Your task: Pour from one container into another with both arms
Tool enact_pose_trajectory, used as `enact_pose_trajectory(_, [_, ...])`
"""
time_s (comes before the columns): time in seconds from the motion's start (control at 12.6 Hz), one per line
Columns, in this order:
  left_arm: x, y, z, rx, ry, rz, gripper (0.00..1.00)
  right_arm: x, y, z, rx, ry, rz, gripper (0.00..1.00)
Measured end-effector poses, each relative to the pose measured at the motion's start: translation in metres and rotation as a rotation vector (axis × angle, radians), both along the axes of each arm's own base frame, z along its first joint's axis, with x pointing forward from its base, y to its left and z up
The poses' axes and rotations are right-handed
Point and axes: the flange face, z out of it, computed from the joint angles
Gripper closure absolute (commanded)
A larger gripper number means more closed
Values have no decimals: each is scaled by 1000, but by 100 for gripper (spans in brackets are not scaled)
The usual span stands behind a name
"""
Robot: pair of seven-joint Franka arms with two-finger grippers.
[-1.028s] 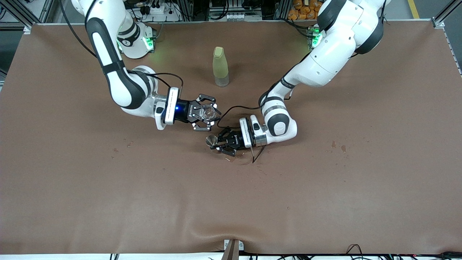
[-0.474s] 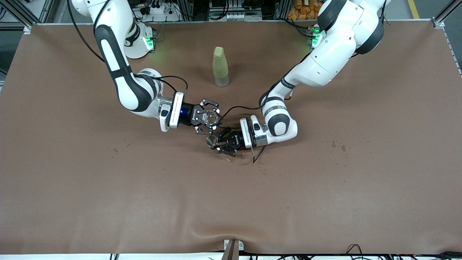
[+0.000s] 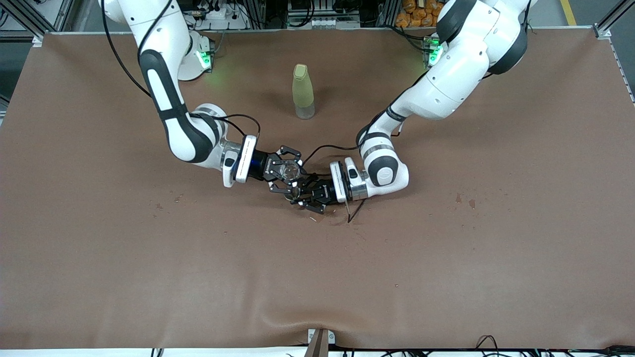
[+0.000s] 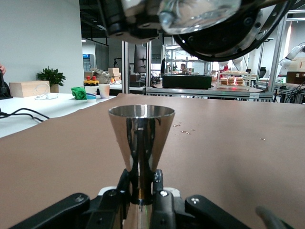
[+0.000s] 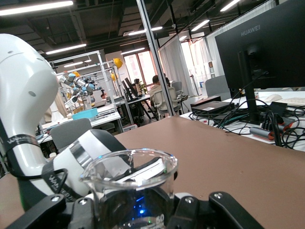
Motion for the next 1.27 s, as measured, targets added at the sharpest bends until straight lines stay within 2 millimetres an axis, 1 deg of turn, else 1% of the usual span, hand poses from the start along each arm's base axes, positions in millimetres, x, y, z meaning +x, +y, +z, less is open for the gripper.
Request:
enact_pose_trajectory(0.24, [-1,2,-2,1,4,0,100,0,1,-6,-1,1,-1,100])
enact_pose_trajectory(0.55, [-1,2,-2,0,5,-1,100,-1,1,-8,3,26,-2,100])
enact_pose_trajectory(0.87, [-1,2,-2,0,5,0,100,-5,6,-10,31,139,1,100])
enact_pose_trajectory(1.27, [-1,3,-2,-16,-3,-6,100,-8,6,-13,68,295,-5,100])
